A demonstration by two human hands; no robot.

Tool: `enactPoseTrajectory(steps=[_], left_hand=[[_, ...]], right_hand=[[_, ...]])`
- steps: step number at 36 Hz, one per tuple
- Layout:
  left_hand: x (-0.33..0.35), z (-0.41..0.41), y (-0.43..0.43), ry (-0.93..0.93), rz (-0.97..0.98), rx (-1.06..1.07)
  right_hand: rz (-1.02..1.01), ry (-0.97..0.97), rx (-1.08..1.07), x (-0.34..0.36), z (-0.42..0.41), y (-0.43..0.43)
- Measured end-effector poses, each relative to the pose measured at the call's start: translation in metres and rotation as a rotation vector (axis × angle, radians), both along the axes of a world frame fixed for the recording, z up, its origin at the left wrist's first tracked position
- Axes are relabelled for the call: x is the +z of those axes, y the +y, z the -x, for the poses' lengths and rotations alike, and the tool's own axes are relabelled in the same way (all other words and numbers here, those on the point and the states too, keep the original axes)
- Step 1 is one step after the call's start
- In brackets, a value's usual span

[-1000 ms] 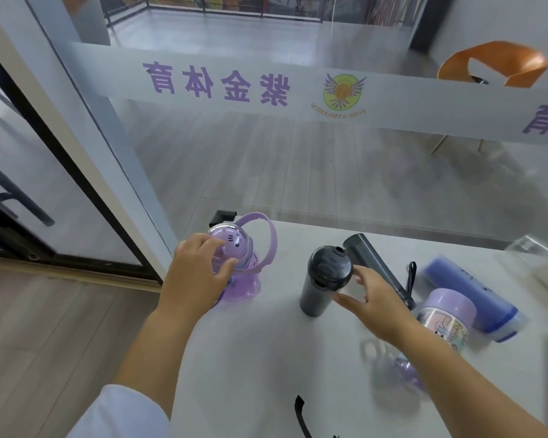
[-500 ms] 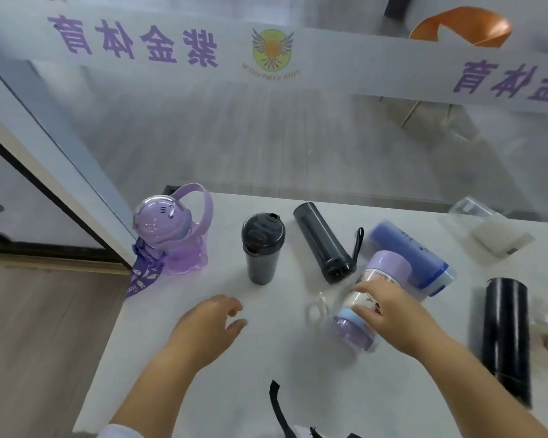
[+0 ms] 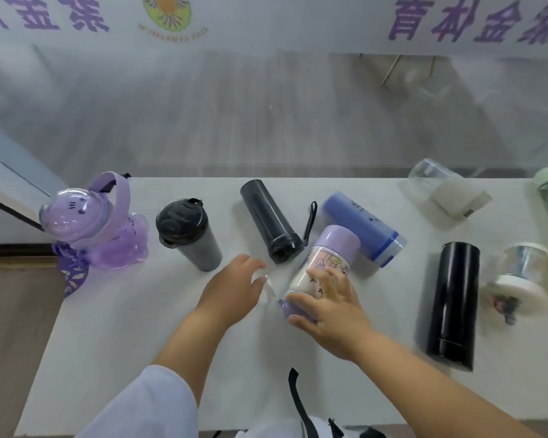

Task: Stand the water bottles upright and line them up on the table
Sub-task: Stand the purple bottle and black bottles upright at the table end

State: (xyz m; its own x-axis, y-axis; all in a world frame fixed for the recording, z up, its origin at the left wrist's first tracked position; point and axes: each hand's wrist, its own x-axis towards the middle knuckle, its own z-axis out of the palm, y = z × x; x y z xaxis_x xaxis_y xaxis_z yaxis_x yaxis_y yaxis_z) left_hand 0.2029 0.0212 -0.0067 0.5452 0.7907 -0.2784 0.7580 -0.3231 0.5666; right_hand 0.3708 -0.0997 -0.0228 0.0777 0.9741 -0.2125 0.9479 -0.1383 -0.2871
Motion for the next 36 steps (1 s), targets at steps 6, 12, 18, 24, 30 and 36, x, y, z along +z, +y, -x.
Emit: enactPoseTrajectory(steps=[6,12,18,24,30,36], left_hand=[[-0.004,-0.032,0.006,-0.041,-0.083,0.012],[-0.009,-0.07,0.01,0.136,-0.096,-0.041],[-0.025,-0.089,0.012,0.232,-0.042,0.003],[-0.039,-0.083,0.007,0.099,-0.169,0.083],[-0.04,-0.063,-0.001,0.112,-0.211,0.118],[-0.037,-0.042,-0.015,0.036,-0.304,0.137]], right_hand=[[-0.189,0.135,-0.188,-0.012,-0.019,-0.019],[-0.082,0.337,-0.391,-0.011,-0.041,-0.04],[-0.005,0.509,-0.587,-0.01,-0.046,-0.053],[0.099,0.601,-0.767,-0.015,-0.047,-0.057],[0.148,0.743,-0.866,-0.012,-0.044,-0.055],[0.124,0.73,-0.899,-0.003,-0.045,-0.051]])
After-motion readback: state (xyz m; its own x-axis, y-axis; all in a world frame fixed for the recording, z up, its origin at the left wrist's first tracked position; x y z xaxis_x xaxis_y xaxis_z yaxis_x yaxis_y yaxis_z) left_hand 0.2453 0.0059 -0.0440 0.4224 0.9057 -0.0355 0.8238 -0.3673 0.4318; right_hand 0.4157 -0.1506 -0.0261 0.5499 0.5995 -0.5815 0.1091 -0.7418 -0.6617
